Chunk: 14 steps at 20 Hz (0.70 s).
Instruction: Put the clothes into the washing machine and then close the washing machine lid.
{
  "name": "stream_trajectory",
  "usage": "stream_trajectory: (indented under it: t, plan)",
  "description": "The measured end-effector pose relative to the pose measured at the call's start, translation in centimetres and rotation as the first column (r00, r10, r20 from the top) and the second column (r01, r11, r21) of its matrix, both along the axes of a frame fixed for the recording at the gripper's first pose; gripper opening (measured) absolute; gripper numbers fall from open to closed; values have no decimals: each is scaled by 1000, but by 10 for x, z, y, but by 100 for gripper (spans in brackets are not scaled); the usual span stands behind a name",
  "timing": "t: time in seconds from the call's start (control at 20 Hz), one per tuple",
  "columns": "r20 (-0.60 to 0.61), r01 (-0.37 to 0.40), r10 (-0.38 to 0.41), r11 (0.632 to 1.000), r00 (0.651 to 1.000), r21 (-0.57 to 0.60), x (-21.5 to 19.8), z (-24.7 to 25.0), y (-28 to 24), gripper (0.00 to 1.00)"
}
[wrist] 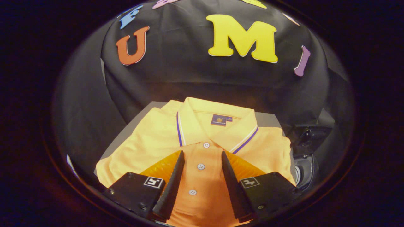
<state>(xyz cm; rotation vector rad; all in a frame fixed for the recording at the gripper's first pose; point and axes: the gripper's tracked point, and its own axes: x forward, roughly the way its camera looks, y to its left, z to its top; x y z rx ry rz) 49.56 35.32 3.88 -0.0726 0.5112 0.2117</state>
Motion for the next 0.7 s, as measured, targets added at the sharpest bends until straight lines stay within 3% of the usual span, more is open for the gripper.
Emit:
stream_trajectory:
  t: [0.05, 0.2, 0.3, 0.5, 0.7]
  plan:
    - [2, 4, -4, 1000, 1000, 10, 0, 3, 0, 68]
    - [-11, -1, 1, 999, 1000, 43, 2, 0, -7, 25]
    - [-41, -4, 7, 998, 999, 64, 2, 2, -8, 11]
    - [-112, 2, 20, 981, 994, 192, -4, 7, -11, 6]
    - [-51, -21, 33, 976, 998, 218, -15, 29, -17, 6]
